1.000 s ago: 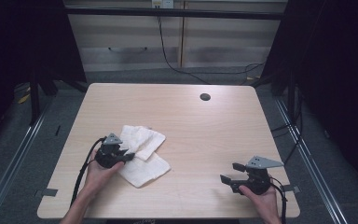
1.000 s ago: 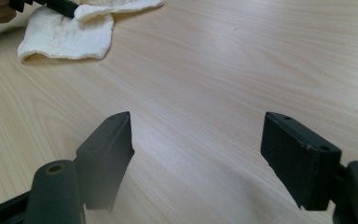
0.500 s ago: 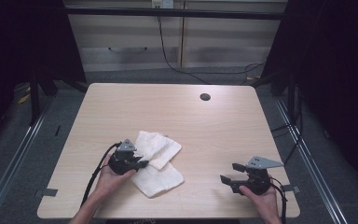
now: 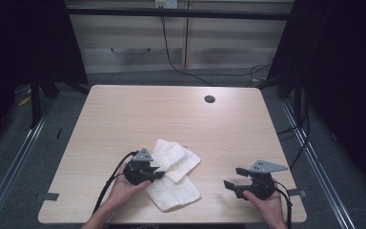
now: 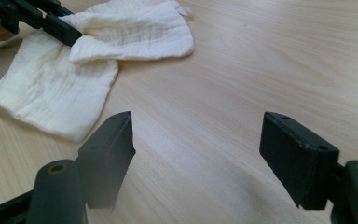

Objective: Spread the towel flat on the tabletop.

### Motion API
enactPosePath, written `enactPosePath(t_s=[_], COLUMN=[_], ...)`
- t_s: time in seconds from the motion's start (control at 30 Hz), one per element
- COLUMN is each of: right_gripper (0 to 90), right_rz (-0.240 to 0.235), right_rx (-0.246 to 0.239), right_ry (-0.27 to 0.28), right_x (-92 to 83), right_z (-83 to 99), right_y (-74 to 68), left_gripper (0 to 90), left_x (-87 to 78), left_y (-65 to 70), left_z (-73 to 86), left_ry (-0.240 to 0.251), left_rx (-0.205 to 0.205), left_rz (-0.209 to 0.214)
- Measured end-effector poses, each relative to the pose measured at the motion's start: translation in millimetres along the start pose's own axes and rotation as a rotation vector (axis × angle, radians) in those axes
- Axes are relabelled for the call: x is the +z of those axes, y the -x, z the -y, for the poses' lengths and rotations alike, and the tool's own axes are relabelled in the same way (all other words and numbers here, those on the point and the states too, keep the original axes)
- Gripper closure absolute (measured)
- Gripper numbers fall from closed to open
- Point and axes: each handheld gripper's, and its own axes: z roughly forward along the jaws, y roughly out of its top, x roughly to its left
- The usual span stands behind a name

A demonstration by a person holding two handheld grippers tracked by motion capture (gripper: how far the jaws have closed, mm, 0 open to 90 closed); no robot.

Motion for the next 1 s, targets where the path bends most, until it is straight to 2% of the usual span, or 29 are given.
enactPosePath(t_s=[0.23, 0.5, 0.57, 0.67, 0.7, 0.77, 0.93, 1.0], right_gripper=[26.7, 32.8, 35.2, 40.1, 42.8, 45.8, 50.4, 53.2], right_rz=[-0.011, -0.058, -0.064, -0.078, -0.080, -0.079, -0.081, -0.077], right_rx=[-0.002, -0.015, -0.029, -0.036, -0.034, -0.041, -0.058, -0.084], right_ry=[-0.003, -0.010, -0.009, -0.014, -0.016, -0.026, -0.050, -0.063], right_x=[1.3, 7.4, 8.9, 11.7, 12.8, 15.9, 29.6, 38.3], right_z=[-0.2, -5.9, -10.3, -15.1, -15.8, -17.4, -29.5, -36.9], right_y=[-1.1, -6.2, -8.3, -8.9, -8.4, -6.7, -1.5, 0.0], left_gripper=[74.8, 70.3, 68.6, 62.5, 59.3, 51.1, 44.1, 42.3], left_x=[5.9, 8.5, 8.7, 8.7, 7.7, 6.5, -3.6, -9.4], left_y=[12.5, 11.0, 9.5, 7.2, 6.0, 4.0, 3.1, 2.2], left_z=[-2.6, -4.1, -5.1, -5.6, -6.0, -6.0, -7.9, -8.0], left_ry=[-0.007, 0.006, 0.002, 0.012, 0.006, 0.017, 0.048, 0.057], left_rx=[0.031, 0.032, 0.045, 0.032, 0.036, 0.015, 0.002, -0.006], left_rz=[0.032, 0.048, 0.046, 0.026, 0.017, 0.011, 0.007, 0.004])
